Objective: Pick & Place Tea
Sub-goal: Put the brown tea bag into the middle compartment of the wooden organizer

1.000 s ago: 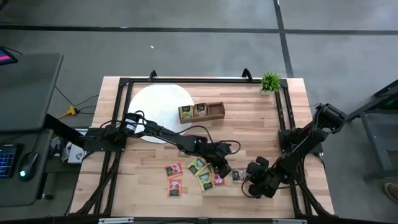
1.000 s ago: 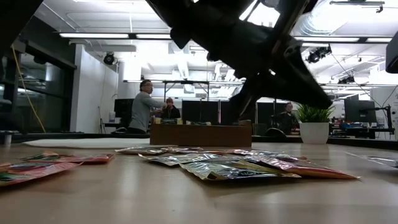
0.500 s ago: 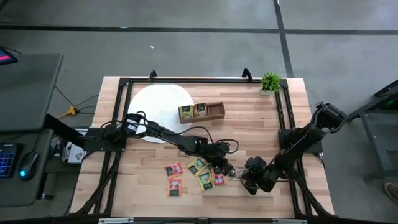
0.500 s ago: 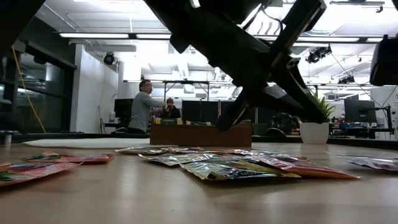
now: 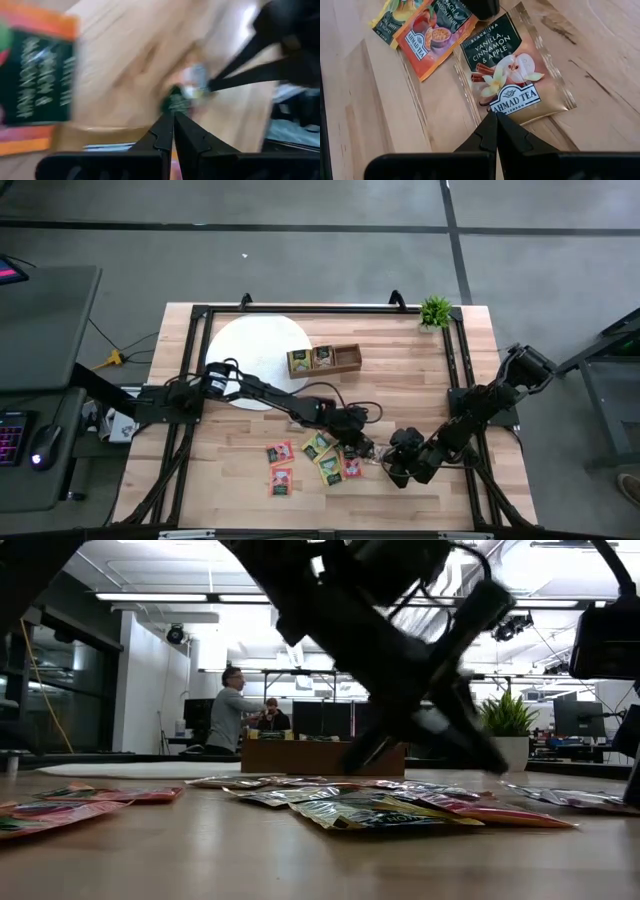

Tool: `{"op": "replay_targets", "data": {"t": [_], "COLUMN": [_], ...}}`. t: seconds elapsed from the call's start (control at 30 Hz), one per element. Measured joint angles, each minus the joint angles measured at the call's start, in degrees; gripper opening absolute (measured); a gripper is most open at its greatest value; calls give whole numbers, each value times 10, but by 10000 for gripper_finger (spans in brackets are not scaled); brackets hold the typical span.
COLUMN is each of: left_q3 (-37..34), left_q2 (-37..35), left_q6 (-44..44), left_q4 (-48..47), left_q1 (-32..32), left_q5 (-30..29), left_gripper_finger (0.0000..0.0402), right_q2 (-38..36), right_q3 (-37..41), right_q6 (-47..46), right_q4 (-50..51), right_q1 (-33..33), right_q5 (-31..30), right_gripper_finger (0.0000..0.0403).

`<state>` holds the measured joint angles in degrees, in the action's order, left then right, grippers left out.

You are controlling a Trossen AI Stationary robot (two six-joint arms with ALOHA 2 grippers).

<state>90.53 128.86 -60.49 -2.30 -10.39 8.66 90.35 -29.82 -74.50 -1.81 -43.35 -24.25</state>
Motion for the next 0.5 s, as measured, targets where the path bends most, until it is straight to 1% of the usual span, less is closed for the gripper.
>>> {"op": "replay_targets", "data": {"t": [0.07,0.1,0.13,0.2,0.37,0.5], "left_q3": [5,5,1,3,2,2], "left_q2": [11,14,16,16,17,17], "left_q6": [-6,-13,-17,-23,-31,-32], "left_q4": [21,14,1,20,16,13], "left_q1": [-1,-1,-1,-2,0,3], "left_q5": [5,8,11,15,15,18], "left_gripper_finger": [27,35,45,69,120,140], "right_q2": [0,0,0,0,0,0], "right_q3": [0,0,0,0,0,0], "right_q6": [0,0,0,0,0,0], "right_q4": [0,1,0,1,0,-1], "right_q1": [0,0,0,0,0,0], "right_q5": [0,0,-1,-1,-3,-7], "right_gripper_finger": [0,0,0,0,0,0]}}
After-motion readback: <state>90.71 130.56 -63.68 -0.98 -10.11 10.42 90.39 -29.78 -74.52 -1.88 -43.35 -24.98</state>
